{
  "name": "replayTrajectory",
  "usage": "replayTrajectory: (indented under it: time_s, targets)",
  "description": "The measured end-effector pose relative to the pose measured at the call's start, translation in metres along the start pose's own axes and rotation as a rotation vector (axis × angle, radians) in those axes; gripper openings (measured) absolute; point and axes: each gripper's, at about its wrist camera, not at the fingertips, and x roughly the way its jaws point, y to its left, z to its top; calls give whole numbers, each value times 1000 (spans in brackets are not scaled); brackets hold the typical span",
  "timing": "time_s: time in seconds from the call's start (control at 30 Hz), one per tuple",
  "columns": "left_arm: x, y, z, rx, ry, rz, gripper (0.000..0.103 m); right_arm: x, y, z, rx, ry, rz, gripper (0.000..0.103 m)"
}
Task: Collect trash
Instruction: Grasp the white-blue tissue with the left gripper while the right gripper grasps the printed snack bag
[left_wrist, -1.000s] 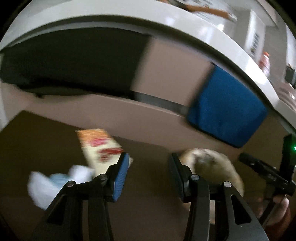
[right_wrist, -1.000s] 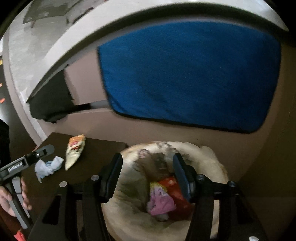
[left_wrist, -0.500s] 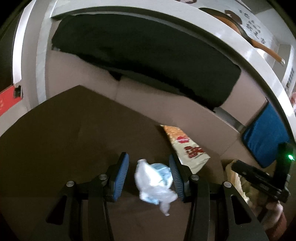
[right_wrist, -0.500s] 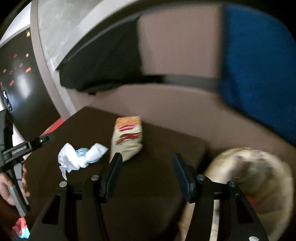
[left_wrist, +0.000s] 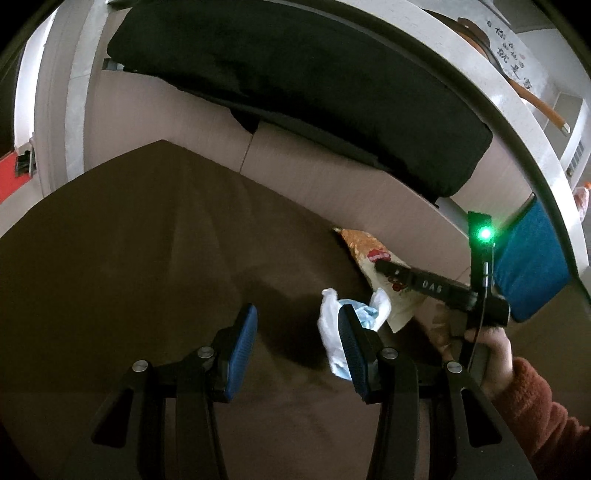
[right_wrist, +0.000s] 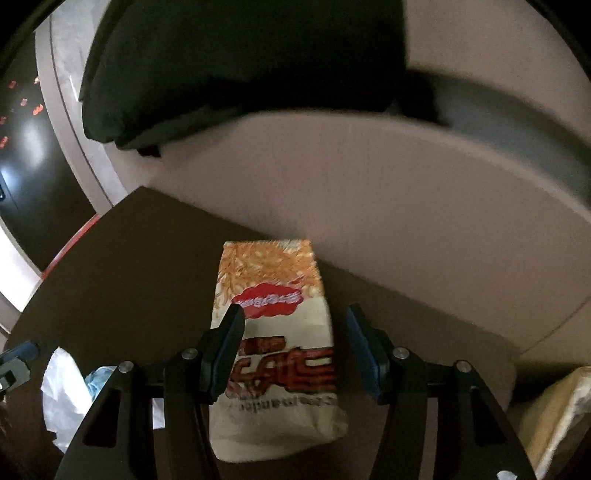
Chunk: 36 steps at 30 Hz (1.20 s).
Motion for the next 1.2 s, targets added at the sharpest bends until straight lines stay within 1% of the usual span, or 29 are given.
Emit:
replayTrajectory:
  time_s: [0.07, 0.13, 0.17, 0.2, 0.3, 0.37, 0.5, 0.63, 0.73, 0.8, 0.87, 0.93, 1.0, 1.13, 1.2]
  targets:
    - [2, 2, -1, -7, 1, -5, 47, 4, 6, -5, -20, 27, 19, 55]
    - [4, 2, 1, -10, 2, -17, 47, 2, 13, -12, -57, 42, 25, 54]
    - [6, 0, 3, -9, 1, -26, 47, -2, 14, -16, -65, 38, 43, 50]
    - [7, -2, 5, -3, -1, -34, 47, -9, 14, -20, -63, 30, 74, 38]
    - [17, -15, 16, 44, -11, -50, 47, -28, 10, -34, -33, 26, 128, 23]
    - [27, -23, 23, 66, -2, -70, 47, -41, 7, -46, -28, 20, 137, 22]
    - [57, -33, 34, 80, 49, -91, 47, -65, 0, -72, -24, 29, 126, 22]
    - [85, -38, 32, 86, 143, -81, 47, -90, -9, -100, -37, 30, 68, 22]
    - [89, -45, 20, 111, 188, -97, 47, -109, -18, -114, -44, 7, 28, 22]
    - [87, -53, 14, 148, 193, -98, 47, -119, -23, -120, -41, -7, 14, 22]
    - [84, -62, 8, 193, 199, -86, 47, -126, -29, -123, -29, -19, 5, 24]
    - [85, -70, 3, 221, 196, -62, 47, -131, -32, -126, -18, -32, -3, 25]
    - [88, -74, 2, 220, 201, -44, 47, -134, -34, -126, -10, -43, -10, 35]
    - [92, -78, 0, 194, 223, -30, 47, -144, -34, -130, -14, -68, 10, 40]
    - [90, -78, 0, 186, 215, -15, 46, -148, -35, -134, -19, -73, 6, 46]
